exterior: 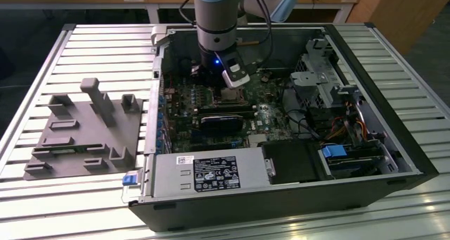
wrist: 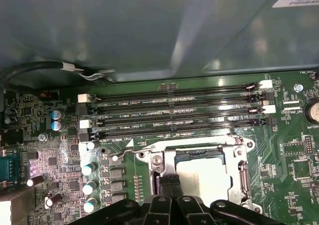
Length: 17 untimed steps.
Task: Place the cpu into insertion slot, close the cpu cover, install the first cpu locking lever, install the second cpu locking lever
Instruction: 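Close the cpu cover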
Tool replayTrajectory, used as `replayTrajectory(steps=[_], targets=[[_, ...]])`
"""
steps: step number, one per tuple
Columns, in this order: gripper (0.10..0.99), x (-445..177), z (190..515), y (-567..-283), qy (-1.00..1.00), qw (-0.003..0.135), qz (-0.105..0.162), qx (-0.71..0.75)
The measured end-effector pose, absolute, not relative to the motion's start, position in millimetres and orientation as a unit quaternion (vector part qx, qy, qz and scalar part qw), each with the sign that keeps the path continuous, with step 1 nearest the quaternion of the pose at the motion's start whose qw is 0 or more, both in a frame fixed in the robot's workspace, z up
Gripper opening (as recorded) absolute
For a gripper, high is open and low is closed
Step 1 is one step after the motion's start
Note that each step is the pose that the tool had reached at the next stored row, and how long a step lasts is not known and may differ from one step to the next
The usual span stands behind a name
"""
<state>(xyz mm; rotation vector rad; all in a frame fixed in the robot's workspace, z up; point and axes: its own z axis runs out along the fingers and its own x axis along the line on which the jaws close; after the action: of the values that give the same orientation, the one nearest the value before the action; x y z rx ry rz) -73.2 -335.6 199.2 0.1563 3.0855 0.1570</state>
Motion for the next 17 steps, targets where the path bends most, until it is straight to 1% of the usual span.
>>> replayTrajectory(steps=[10, 12, 15, 17], targets=[[0.106, -73, 211, -336, 0.997, 0.024, 0.048, 0.05], [0.106, -73, 213, -336, 0.997, 0.025, 0.044, 0.05], [0.106, -73, 214, -336, 0.998, 0.025, 0.03, 0.05], [0.106, -73, 214, -336, 0.998, 0.025, 0.03, 0.05]])
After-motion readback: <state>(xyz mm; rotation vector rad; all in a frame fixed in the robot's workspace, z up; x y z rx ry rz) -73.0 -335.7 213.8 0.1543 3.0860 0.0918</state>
